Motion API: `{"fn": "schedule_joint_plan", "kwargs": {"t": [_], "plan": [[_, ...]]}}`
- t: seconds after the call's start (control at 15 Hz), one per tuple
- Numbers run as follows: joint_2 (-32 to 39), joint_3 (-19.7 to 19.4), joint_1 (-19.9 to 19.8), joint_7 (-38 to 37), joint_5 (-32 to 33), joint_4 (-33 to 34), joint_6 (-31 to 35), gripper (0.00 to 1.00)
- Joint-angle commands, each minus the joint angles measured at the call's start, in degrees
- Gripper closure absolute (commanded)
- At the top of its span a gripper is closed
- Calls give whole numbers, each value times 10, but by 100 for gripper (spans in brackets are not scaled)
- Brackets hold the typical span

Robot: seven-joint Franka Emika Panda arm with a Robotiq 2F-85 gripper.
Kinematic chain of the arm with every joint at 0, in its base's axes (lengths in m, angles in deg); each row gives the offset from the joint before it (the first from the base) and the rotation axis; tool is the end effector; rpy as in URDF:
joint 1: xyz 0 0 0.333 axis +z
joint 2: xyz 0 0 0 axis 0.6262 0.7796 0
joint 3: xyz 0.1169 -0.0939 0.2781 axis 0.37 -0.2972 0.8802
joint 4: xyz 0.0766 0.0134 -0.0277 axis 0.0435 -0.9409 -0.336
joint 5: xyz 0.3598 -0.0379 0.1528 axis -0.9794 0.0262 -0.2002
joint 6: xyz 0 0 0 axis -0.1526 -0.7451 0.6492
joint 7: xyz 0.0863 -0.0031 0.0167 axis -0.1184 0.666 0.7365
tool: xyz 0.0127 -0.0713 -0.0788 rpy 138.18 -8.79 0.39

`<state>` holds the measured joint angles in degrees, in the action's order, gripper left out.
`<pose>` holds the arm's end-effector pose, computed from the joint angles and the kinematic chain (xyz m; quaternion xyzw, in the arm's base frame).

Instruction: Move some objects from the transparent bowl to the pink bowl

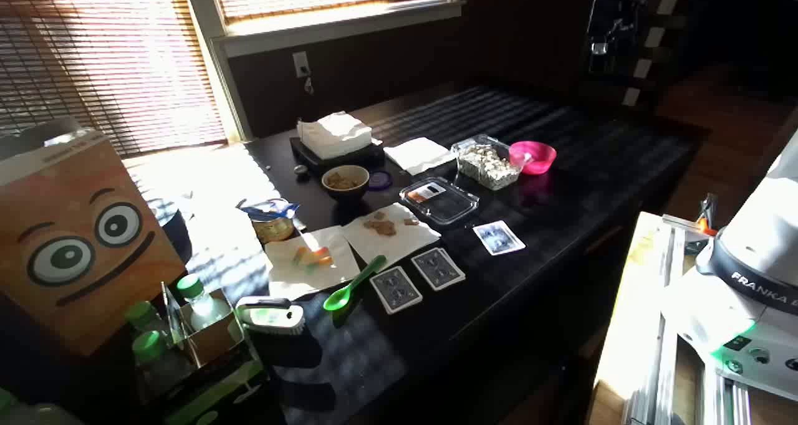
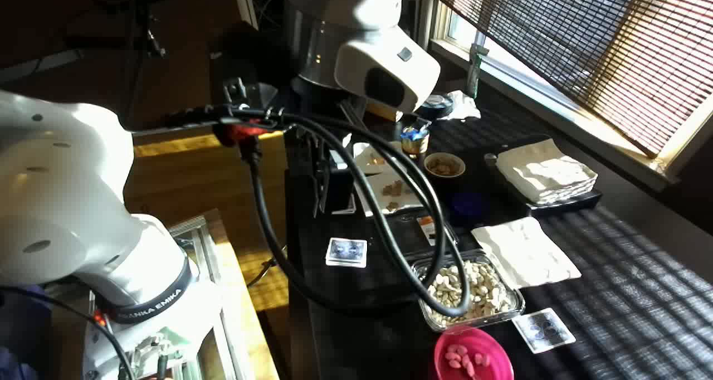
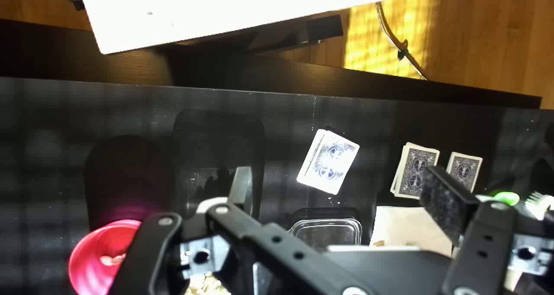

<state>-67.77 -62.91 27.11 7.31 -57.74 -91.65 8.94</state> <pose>0.2776 -0.1657 0.4490 -0.9859 0.1115 0.0806 0.0948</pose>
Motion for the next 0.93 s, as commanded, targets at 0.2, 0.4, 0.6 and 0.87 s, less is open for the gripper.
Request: {"fn": "schedule_joint_plan", "kwargs": {"t": [0.2, 0.4, 0.6, 0.87], "plan": [[24, 8, 4, 4, -12, 3, 8, 0], [47, 22, 30, 10, -33, -16, 105, 0], [81, 40, 44, 5, -33, -34, 215, 0], [154, 47, 48, -2, -34, -62, 397, 0]]}}
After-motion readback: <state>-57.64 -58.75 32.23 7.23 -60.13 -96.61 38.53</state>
